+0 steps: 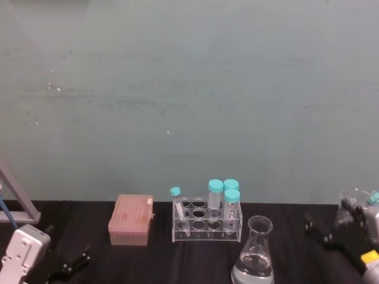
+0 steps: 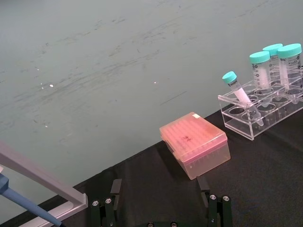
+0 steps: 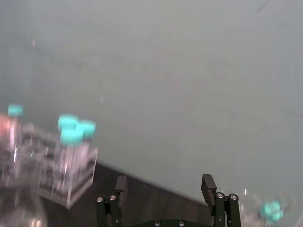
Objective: Pick up the beaker with the right gripper, shake it three times, and then put it down.
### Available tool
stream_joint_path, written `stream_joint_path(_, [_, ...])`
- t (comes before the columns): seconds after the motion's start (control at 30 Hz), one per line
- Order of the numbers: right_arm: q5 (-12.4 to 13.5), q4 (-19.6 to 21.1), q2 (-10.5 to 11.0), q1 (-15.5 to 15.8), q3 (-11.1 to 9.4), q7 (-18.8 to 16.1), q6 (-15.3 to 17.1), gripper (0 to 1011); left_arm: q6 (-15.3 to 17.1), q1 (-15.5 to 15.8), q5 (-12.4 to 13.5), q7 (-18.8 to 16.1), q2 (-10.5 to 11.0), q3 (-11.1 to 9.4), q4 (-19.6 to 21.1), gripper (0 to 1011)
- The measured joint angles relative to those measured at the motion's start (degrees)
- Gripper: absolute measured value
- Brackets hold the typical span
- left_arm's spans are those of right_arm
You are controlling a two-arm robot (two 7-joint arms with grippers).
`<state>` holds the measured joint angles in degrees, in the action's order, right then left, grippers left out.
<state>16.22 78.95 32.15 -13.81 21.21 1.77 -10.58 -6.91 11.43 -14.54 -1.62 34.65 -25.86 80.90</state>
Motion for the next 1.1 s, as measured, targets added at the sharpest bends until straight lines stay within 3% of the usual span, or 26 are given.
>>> stream_joint_path(0.17, [3.0,0.4,-1.1,-1.4,-1.6,-3.4,-2.0,1000,0.0,0.0,0.0,0.0,0.0,0.0,0.0,1000])
stream_joint_path(0.33, [8.2,2.3,-2.2,-1.9,-3.0,-9.3,-3.4,1000,0.0,0.0,0.0,0.0,0.0,0.0,0.0,1000])
stream_joint_path(0.47, [13.9,4.6,-2.5,-1.1,-3.8,-15.7,-3.1,1000,0.0,0.0,0.0,0.0,0.0,0.0,0.0,1000])
stream_joint_path(0.63, [17.7,6.8,-2.2,0.1,-3.9,-21.1,-0.5,1000,0.0,0.0,0.0,0.0,0.0,0.0,0.0,1000])
stream_joint_path(0.8, [18.8,8.1,-1.6,1.3,-3.5,-23.6,2.7,1000,0.0,0.0,0.0,0.0,0.0,0.0,0.0,1000])
stream_joint_path(1.1, [17.7,8.0,-1.5,2.4,-3.4,-23.8,6.3,1000,0.0,0.0,0.0,0.0,0.0,0.0,0.0,1000])
